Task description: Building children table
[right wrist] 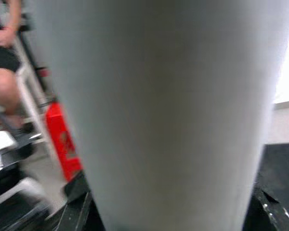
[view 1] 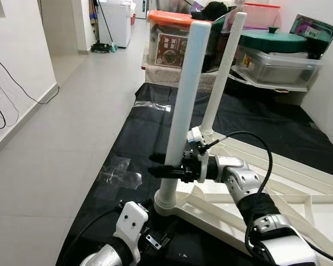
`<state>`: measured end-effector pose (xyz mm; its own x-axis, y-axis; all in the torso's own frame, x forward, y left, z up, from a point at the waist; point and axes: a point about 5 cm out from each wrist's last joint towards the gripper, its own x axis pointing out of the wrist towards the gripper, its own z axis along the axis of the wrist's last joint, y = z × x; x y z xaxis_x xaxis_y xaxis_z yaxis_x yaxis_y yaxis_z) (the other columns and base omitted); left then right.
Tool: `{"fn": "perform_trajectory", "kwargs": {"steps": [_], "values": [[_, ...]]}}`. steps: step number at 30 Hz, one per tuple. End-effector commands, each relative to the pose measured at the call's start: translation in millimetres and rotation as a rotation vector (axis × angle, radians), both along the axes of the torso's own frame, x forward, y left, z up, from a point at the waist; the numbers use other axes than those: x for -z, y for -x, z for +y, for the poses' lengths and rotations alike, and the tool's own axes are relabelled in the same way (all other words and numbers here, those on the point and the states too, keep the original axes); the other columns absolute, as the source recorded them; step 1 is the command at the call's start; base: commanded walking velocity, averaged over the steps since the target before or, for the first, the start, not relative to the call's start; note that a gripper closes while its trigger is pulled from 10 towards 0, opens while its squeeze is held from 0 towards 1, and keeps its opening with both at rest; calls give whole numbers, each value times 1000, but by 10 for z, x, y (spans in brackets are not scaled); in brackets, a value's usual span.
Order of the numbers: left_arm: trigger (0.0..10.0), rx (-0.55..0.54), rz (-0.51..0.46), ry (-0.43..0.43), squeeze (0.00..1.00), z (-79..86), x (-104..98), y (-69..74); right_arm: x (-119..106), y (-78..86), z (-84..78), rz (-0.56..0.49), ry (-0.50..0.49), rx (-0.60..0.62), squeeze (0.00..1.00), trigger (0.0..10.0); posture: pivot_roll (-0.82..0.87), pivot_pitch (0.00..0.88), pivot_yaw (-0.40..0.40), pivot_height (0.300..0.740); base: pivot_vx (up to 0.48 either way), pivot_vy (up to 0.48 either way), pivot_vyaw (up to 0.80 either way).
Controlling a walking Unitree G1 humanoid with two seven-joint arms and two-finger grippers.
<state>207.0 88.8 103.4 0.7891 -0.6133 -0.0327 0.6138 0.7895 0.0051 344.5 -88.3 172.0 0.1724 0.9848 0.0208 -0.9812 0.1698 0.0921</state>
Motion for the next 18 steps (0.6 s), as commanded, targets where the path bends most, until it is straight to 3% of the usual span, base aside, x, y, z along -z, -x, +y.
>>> {"fn": "perform_trajectory", "kwargs": {"steps": [1,3,4,5,6,7,8,9,10,11,12,13,14,18], "values": [[10000,4,15,1,0,-10,16,16,183,-5,-21,52,33,117,0,0,255,0,-132,740,0,0,0],[10000,4,16,1,0,-8,15,16,221,-139,-92,56,47,404,0,0,250,0,-129,740,0,0,0],[10000,4,16,1,0,-8,15,16,221,-139,-92,56,47,404,0,0,250,0,-129,740,0,0,0],[10000,3,16,1,0,-5,15,16,233,-192,-133,61,51,522,0,0,250,0,-129,740,0,0,0],[10000,3,16,1,0,-5,15,16,233,-192,-133,61,51,522,0,0,250,0,-129,740,0,0,0],[10000,5,17,2,0,2,16,12,294,-306,-384,96,80,967,0,0,238,0,-120,740,0,0,0],[10000,6,17,1,0,3,16,11,331,-307,-540,109,99,1186,0,0,238,0,-120,740,0,0,0],[10000,6,17,1,0,3,16,11,331,-307,-540,109,99,1186,0,0,238,0,-120,740,0,0,0],[10000,7,18,1,0,3,17,10,354,-292,-645,116,113,1327,0,0,238,0,-120,740,0,0,0],[10000,7,18,1,0,3,17,10,354,-292,-645,116,113,1327,0,0,238,0,-120,740,0,0,0],[10000,8,18,1,0,3,17,8,363,-234,-708,114,102,1438,0,0,242,0,-121,740,0,0,0],[10000,8,18,1,0,3,17,8,363,-234,-708,114,102,1438,0,0,242,0,-121,740,0,0,0],[10000,8,19,0,0,5,19,7,368,-138,-694,125,78,1540,0,0,241,0,-122,740,0,0,0],[10000,6,17,-2,0,6,18,1,359,50,-531,184,8,1679,0,0,245,0,-125,740,0,0,0]]}}
